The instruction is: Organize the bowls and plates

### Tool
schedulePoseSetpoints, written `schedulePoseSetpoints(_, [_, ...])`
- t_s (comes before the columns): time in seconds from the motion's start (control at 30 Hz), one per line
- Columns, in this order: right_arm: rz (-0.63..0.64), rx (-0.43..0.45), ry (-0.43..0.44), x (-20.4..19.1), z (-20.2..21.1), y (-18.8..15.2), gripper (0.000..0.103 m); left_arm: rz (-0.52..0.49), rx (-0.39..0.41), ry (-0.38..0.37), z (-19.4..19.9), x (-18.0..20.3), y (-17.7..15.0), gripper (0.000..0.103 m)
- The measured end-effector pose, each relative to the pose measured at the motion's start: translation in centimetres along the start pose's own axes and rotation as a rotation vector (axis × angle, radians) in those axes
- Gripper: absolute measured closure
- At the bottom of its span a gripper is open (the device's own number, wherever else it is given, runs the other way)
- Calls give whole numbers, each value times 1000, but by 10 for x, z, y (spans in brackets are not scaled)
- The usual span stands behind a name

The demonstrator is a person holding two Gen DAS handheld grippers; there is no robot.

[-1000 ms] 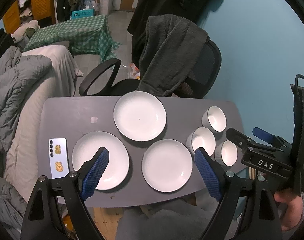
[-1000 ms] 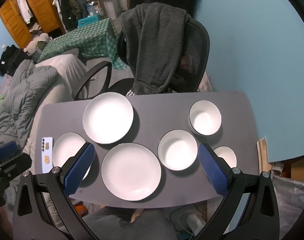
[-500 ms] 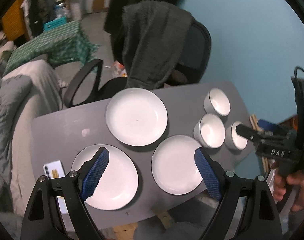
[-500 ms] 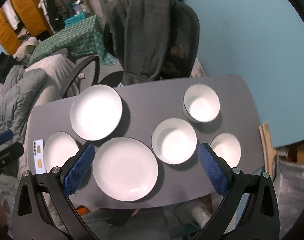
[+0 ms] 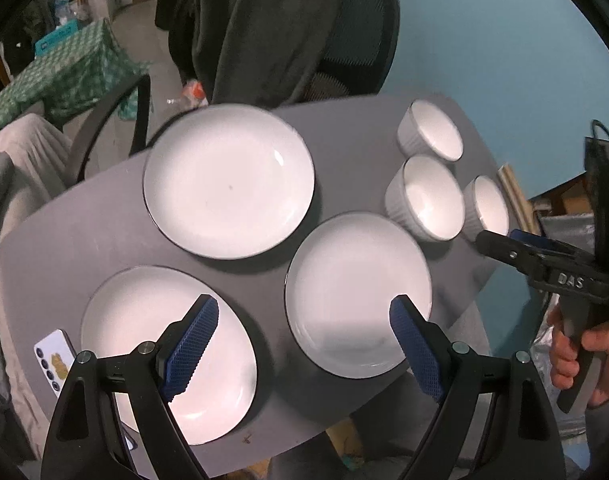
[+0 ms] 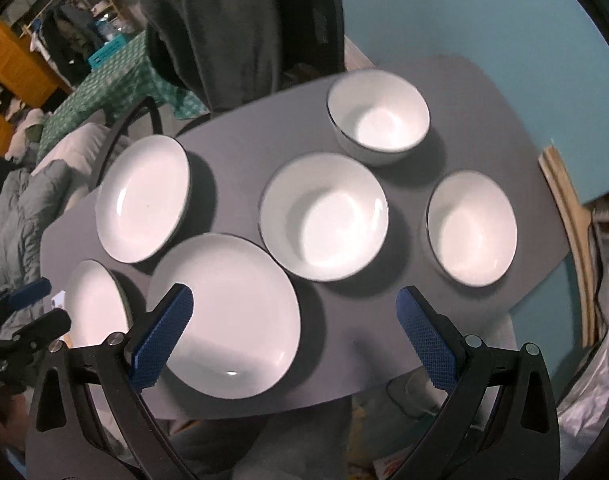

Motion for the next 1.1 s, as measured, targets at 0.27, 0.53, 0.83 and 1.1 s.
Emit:
schedulePoseSetpoints(0.27, [-32,-31,45,7,-26,-18,2,-4,-69,6,-38,-2,-7,14])
schedulePoseSetpoints(0.53, [-15,-99,68,8,-60,-32,4,30,-110,-4,-63,-5,-11,14])
schedulePoseSetpoints(0.83, [-41,-167,133,19,-73,-42,23,73,-155,-26,-82,-10,-19,21])
schedulePoseSetpoints(1.1, [-29,-215,176,28,-73,-54,65,111,-228,-53,-103,-9,-21,61])
Point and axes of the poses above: each gripper's, at about its wrist camera, not at the fingertips, and z roughly against the way its jaws point, x to its right, y to its top, the point moved 8 cm from there along -z, roughly the way its jaws point, and after that the axes turned 5 degrees about y, right-handed, at the moved point
